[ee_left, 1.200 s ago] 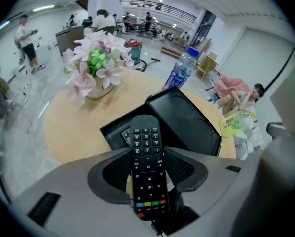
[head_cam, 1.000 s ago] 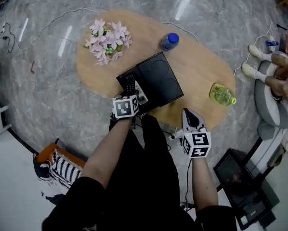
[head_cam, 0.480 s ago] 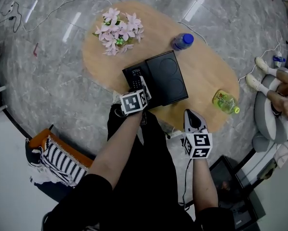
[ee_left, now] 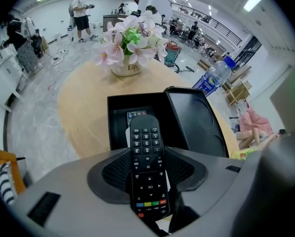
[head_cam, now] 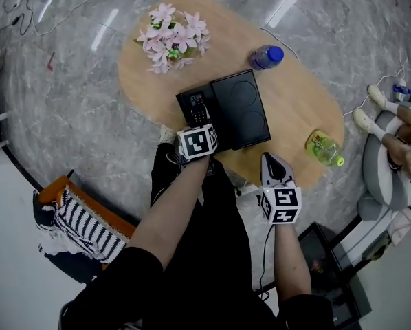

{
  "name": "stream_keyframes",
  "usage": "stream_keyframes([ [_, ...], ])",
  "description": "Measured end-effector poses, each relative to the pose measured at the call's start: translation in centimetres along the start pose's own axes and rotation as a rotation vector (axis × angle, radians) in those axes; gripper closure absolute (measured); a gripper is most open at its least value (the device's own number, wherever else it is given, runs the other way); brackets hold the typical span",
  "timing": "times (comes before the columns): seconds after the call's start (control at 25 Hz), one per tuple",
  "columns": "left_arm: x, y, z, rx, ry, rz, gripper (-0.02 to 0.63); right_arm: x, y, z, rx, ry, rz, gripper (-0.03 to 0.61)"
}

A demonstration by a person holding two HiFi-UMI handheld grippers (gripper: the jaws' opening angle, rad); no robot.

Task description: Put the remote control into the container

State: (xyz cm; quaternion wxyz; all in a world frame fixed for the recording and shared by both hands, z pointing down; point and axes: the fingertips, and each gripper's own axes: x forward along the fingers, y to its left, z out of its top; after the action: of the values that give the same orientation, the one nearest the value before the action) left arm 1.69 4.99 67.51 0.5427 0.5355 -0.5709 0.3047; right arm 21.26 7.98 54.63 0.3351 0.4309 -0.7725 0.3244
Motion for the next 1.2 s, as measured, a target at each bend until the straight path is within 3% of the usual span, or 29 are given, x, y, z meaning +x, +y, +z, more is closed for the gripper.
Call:
stream_keyframes([
  [0.28,0.6,0.2,0.2,-0.025,0.015,0.006,0.399,0.9,0.5,0.4,-0.005,0.002,0.014,0.566],
  [0.44,0.5,-0.5,0.4,-0.01,0.024,-0.036,0.397,1.1,0.6,0.0,-0.012,0.013,0.016,0.566],
  [0.56,0.1,-0.5,0.3,-0.016,0.03,-0.049,0.354,1.0,0.9,-0.3,-0.003,0.017,0.013,0.566],
  [0.96,-1.6,-0.7,1.2,0.056,0.019,-0.101,0.35,0.5,1.7,1.1,0.012,-0.01,-0.02,0.566],
  [1.08,-2.4,-1.2,1.5,0.116,-0.015,-0.15,0.351,0.2,1.8,1.9,0.041,-0.034,-0.039,0.566],
  [1.2,-4.6,-1.2,2.4,0.227,-0.062,-0.185,0.351,-0.7,2.3,3.1,0.171,-0.083,-0.045,0.566],
])
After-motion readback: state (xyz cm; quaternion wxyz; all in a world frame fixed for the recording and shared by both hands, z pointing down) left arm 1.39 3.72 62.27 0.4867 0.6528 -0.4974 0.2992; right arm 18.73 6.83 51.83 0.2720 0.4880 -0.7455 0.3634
